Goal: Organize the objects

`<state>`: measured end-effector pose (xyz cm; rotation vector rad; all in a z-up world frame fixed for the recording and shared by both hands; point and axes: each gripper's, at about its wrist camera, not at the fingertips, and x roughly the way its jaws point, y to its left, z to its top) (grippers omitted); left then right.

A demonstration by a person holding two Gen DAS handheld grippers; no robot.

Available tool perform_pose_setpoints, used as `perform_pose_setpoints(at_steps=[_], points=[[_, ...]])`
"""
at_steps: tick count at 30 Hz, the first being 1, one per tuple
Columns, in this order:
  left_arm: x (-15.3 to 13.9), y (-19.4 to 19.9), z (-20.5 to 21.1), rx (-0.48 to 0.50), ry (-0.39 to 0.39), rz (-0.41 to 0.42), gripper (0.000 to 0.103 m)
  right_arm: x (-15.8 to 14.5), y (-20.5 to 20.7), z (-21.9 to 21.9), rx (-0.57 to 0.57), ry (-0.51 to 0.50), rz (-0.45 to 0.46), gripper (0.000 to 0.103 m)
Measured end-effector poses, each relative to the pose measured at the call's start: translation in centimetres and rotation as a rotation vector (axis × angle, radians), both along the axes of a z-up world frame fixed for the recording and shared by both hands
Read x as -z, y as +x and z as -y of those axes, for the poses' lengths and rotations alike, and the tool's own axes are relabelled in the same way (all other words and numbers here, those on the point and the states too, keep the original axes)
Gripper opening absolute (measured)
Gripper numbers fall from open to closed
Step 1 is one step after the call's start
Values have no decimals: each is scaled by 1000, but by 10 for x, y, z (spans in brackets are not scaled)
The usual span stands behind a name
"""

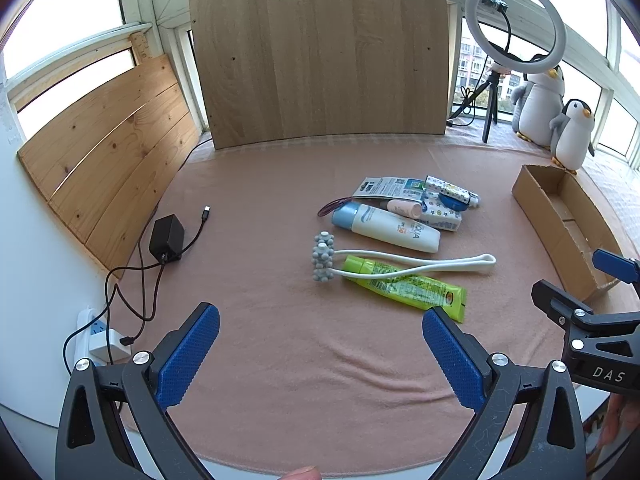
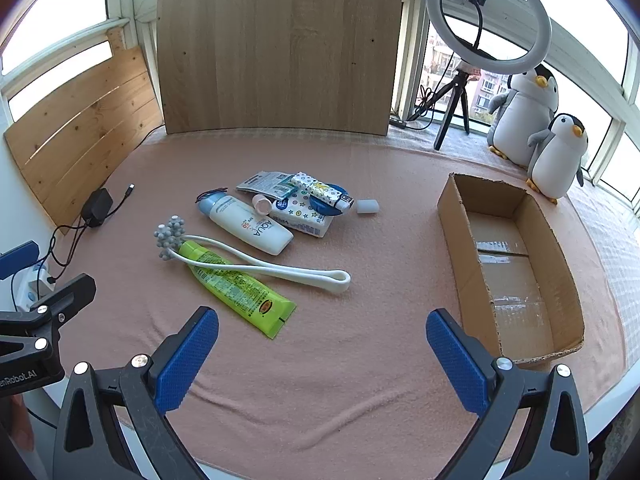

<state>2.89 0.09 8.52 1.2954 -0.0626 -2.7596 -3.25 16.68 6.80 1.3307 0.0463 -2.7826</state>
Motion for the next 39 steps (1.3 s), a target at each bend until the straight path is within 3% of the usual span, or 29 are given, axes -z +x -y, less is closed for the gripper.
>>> perform_pose_setpoints(at_steps=[39], points=[[10, -11, 1, 8, 4, 26, 103, 8, -9, 5, -19, 33, 40, 103]])
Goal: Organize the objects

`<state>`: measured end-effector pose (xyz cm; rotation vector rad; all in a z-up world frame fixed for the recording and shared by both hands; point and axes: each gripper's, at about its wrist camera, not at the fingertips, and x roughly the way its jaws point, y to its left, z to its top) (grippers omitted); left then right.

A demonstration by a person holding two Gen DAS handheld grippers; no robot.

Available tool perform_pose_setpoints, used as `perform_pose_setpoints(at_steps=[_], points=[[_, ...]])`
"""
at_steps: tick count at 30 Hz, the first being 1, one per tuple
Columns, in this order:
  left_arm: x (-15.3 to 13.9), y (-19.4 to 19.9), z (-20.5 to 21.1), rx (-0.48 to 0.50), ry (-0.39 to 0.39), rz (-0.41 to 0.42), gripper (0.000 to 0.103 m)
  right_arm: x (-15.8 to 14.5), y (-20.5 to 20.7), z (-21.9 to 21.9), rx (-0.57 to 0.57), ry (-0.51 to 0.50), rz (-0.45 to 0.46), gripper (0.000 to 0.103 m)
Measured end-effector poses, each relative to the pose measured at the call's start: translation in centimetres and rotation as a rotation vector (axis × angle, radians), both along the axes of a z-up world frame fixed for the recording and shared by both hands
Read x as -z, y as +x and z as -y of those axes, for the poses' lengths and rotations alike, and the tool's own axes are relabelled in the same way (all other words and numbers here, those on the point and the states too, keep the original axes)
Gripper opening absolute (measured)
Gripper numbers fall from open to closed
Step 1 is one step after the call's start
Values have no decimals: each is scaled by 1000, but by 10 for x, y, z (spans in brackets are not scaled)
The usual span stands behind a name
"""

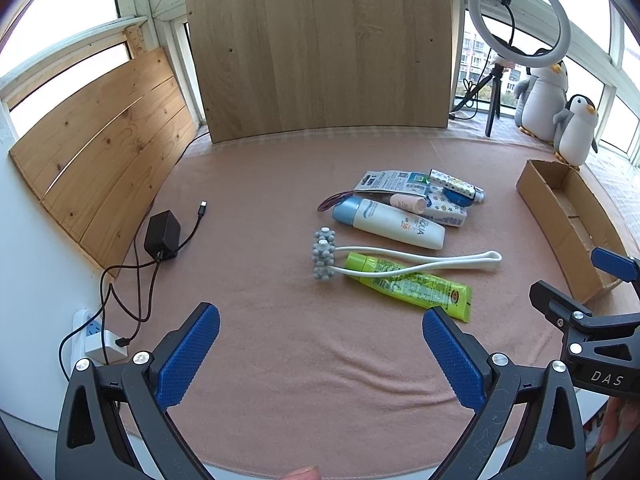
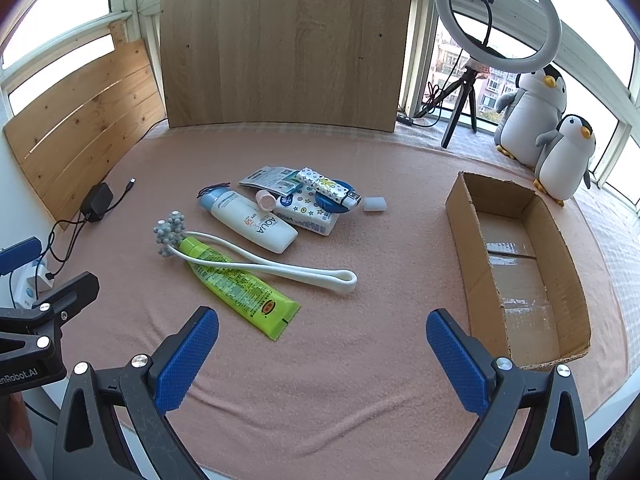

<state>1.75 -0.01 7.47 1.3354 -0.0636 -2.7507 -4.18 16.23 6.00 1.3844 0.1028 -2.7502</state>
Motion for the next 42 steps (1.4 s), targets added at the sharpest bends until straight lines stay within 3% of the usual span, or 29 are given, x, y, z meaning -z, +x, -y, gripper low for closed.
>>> perform_pose_setpoints(at_steps=[5, 11, 15, 18, 23, 27, 31, 34, 36, 37, 42], points=[[16, -12, 8, -4, 18, 30, 103, 14, -13, 1, -36, -5, 10, 103], [51, -24, 23, -18, 7, 78, 103, 82, -40, 14, -223, 55, 121, 102], [66, -27, 37, -41, 25, 101, 103, 107, -47, 18, -308, 68, 174, 102], [74, -29, 47, -58, 39, 114, 103, 114, -49, 21, -353, 65, 193, 102], [82, -30, 61, -77, 41, 113, 103, 117, -60, 27, -411, 30, 139, 102], [83, -27, 68, -72, 73, 99, 103, 119, -67, 30, -508, 20, 114, 103], [87, -27, 66, -73, 144, 114, 103, 118, -67, 31, -530, 14, 109, 101], [95, -30, 59, -70, 238, 142, 103, 114, -56, 34, -535, 4, 99, 81], [103, -30, 52, -64, 310, 159, 103, 111, -47, 38, -527, 2, 90, 55], [107, -31, 48, -59, 336, 172, 103, 109, -42, 40, -523, -4, 90, 48], [119, -32, 29, -42, 373, 199, 102, 108, -16, 49, -483, -11, 94, 41]])
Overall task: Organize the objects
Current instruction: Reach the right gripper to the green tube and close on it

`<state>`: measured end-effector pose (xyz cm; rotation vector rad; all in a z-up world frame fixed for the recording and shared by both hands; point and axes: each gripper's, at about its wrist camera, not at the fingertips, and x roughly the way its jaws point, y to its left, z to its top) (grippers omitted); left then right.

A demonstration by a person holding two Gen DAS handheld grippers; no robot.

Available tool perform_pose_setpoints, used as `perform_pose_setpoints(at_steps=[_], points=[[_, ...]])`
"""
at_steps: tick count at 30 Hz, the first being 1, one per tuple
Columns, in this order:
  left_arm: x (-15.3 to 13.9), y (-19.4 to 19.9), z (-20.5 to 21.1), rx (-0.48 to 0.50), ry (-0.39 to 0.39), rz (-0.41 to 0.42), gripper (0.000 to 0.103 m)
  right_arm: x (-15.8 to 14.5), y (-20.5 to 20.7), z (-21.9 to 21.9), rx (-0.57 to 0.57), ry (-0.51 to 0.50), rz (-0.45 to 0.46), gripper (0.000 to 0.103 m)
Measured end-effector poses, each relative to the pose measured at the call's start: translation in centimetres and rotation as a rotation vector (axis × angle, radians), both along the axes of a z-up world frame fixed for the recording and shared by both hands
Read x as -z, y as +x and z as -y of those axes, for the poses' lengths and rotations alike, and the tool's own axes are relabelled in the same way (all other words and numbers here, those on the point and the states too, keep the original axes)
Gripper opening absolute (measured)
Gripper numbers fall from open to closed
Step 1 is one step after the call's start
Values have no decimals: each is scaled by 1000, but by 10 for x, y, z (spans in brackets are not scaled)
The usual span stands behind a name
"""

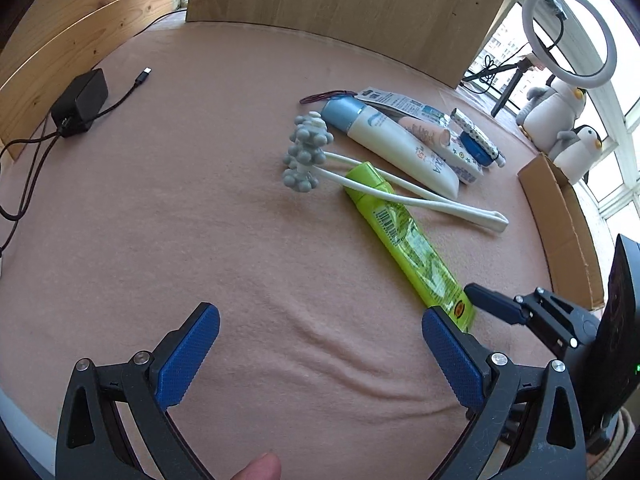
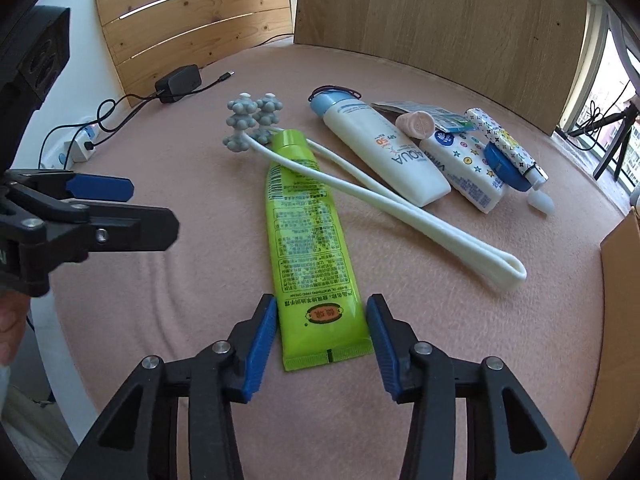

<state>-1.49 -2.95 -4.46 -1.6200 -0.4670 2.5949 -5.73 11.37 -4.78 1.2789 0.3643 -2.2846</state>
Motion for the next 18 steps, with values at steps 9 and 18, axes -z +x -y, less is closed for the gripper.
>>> perform_pose_setpoints(at_steps=[9, 18], points=[[13, -10, -27, 48, 33, 43, 89, -1, 65, -2, 34, -27, 18, 40], [11, -21, -49, 77, 33, 73, 59, 0, 74, -4, 68, -70, -23, 40]])
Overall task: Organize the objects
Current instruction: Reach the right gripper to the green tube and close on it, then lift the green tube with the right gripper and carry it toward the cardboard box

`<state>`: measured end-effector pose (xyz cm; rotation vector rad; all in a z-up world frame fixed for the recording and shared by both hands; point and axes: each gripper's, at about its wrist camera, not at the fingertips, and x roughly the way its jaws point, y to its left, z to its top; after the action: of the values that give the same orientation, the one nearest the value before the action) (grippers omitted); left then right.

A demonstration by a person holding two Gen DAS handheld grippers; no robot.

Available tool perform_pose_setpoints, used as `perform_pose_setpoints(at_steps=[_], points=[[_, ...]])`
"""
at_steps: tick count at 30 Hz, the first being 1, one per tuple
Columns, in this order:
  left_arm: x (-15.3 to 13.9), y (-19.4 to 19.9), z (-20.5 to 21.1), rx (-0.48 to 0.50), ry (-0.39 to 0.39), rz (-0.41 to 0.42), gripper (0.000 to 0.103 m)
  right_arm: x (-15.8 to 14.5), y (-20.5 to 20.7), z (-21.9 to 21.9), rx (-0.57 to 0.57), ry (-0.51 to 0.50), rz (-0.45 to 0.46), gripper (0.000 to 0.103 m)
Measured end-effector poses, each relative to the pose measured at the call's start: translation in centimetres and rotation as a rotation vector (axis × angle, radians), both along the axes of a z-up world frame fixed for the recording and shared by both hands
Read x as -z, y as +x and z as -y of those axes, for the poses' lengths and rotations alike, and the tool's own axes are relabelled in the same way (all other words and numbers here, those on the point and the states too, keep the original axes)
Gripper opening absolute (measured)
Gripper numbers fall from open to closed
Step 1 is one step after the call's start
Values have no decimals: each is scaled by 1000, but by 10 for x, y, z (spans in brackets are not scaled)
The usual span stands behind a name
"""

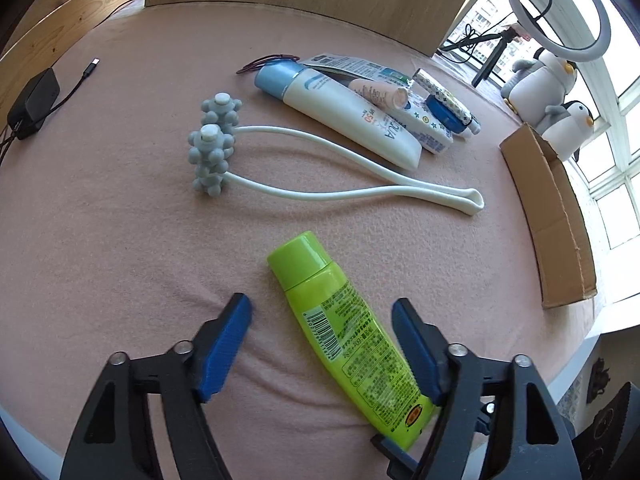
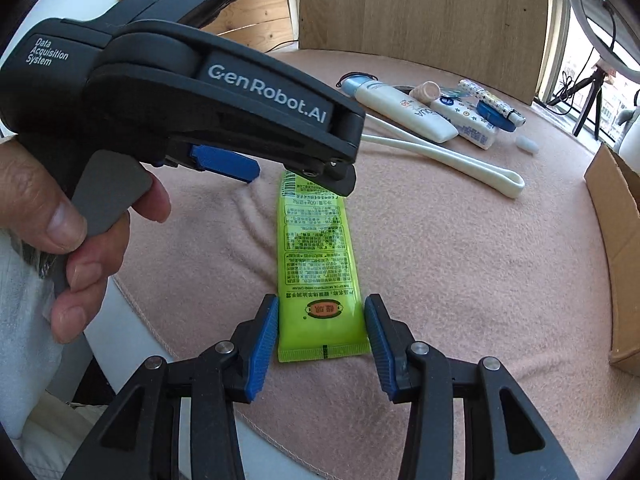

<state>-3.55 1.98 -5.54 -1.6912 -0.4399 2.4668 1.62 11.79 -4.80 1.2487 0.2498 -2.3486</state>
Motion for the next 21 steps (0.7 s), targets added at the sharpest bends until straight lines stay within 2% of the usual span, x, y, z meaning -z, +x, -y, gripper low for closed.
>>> perform_pose_setpoints(at_steps=[1, 3, 13, 21], points=[[0, -2, 0, -12, -8, 1, 43, 0, 0, 0, -1, 0, -5, 40], [0, -5, 1, -24, 12, 10, 42, 0, 1, -1, 0, -5, -13, 39], [-6, -10, -8, -16, 10, -19, 40, -4, -2, -9, 31, -37, -25, 38], [-58, -21, -24, 55, 3, -129, 40, -41, -8, -14, 80, -20, -112, 38]])
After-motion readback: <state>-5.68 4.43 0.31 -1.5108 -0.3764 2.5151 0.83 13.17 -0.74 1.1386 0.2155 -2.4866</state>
